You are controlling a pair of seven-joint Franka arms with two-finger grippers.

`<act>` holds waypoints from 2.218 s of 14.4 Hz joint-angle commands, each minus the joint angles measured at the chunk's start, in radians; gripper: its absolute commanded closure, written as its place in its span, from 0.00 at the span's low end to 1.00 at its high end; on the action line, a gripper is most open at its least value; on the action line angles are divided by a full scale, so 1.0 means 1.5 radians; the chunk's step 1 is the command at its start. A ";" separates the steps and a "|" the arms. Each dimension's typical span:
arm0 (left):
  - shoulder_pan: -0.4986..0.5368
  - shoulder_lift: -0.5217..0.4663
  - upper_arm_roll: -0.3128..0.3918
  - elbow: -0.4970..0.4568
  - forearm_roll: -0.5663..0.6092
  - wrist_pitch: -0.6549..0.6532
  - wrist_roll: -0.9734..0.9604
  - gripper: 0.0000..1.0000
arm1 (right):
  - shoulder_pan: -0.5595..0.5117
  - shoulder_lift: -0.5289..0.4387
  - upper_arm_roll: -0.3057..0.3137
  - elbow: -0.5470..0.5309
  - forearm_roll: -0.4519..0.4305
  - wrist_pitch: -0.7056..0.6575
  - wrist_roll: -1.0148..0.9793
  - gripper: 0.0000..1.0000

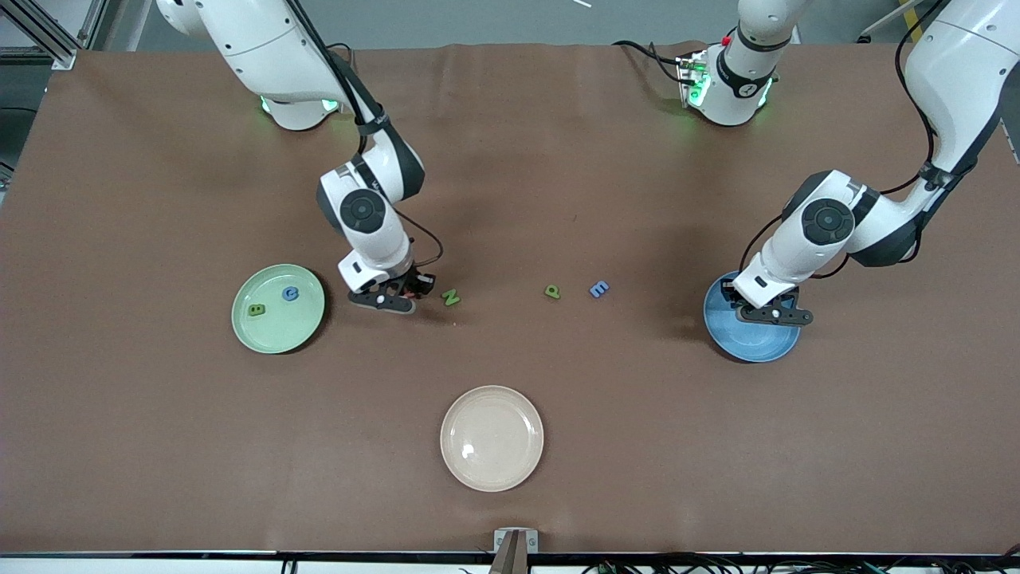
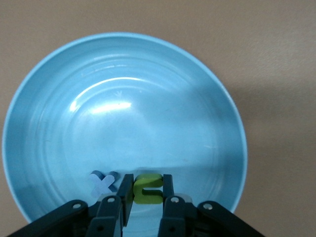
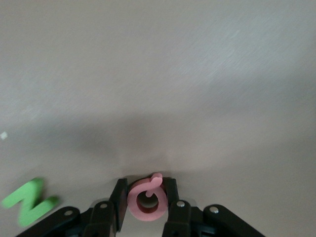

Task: Sort upper and lower case letters into plates
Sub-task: 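Carry the pink a to the green plate while the left gripper releases the u, then release the a with the right gripper while the left gripper reaches the blue E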

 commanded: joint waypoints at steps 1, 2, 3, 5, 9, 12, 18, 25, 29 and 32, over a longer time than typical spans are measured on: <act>0.006 0.007 0.005 -0.006 0.023 0.016 -0.004 0.91 | -0.065 -0.060 -0.017 -0.011 -0.017 -0.074 -0.135 1.00; 0.005 0.014 0.006 -0.006 0.024 0.019 -0.010 0.91 | -0.099 -0.065 -0.020 -0.011 -0.017 -0.079 -0.200 1.00; 0.005 0.023 0.007 -0.006 0.029 0.029 -0.012 0.91 | -0.128 -0.073 -0.020 -0.011 -0.017 -0.081 -0.247 1.00; 0.005 0.027 0.014 -0.007 0.033 0.035 -0.012 0.90 | -0.170 -0.079 -0.020 -0.011 -0.016 -0.091 -0.326 1.00; 0.005 0.023 0.014 -0.005 0.033 0.032 -0.013 0.49 | -0.212 -0.074 -0.019 -0.017 -0.016 -0.084 -0.372 0.97; 0.005 -0.002 0.009 -0.003 0.031 0.030 -0.019 0.00 | -0.219 -0.064 -0.018 -0.019 -0.008 -0.079 -0.370 0.96; 0.003 -0.009 -0.101 0.032 -0.008 -0.060 -0.151 0.00 | -0.218 -0.062 -0.018 -0.023 -0.008 -0.085 -0.362 0.00; -0.149 0.001 -0.139 0.197 -0.189 -0.237 -0.308 0.00 | -0.104 -0.050 0.000 0.031 -0.007 -0.090 -0.116 0.00; -0.205 0.038 -0.127 0.215 -0.189 -0.243 -0.417 0.00 | -0.017 0.027 0.001 0.112 -0.007 -0.089 0.060 0.00; -0.293 0.059 -0.050 0.242 -0.186 -0.237 -0.449 0.00 | 0.024 0.063 0.000 0.138 -0.007 -0.078 0.112 0.00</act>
